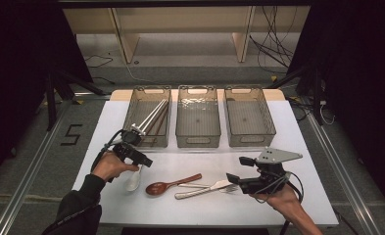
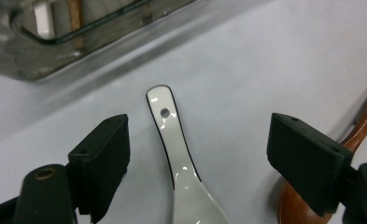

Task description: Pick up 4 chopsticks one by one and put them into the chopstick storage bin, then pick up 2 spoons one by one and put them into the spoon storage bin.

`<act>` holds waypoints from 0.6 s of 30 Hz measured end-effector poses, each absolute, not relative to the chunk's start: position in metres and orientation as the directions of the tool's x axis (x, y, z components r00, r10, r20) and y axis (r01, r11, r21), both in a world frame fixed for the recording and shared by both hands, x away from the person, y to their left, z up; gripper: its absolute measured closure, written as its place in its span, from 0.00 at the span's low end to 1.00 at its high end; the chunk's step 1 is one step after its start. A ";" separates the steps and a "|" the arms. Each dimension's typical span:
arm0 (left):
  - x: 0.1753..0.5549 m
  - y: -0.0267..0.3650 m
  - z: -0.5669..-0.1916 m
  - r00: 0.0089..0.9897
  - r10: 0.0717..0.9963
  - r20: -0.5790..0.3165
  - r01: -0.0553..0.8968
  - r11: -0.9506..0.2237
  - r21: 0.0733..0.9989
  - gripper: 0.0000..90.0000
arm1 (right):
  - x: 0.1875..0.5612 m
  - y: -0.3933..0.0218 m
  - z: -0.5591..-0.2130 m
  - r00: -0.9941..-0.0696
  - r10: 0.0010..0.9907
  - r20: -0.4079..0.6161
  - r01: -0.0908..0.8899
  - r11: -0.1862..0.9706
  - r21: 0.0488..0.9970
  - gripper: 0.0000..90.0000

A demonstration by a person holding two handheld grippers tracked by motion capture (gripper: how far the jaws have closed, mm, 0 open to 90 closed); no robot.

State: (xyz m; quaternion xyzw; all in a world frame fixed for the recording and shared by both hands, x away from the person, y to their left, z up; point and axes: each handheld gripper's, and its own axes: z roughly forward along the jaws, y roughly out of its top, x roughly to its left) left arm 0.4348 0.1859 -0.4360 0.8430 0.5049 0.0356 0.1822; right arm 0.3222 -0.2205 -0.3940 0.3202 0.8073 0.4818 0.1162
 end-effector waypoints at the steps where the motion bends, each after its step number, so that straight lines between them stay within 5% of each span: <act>1: 0.434 0.186 -0.437 0.484 0.866 -0.126 0.842 -0.421 0.337 0.25 | 0.322 -0.220 -0.394 -0.769 0.628 0.122 0.406 0.331 0.851 0.30; 18: 0.431 0.190 -0.455 0.478 0.868 -0.131 0.859 -0.432 0.274 0.38 | 0.323 -0.219 -0.394 -0.771 0.626 0.121 0.403 0.332 0.853 0.30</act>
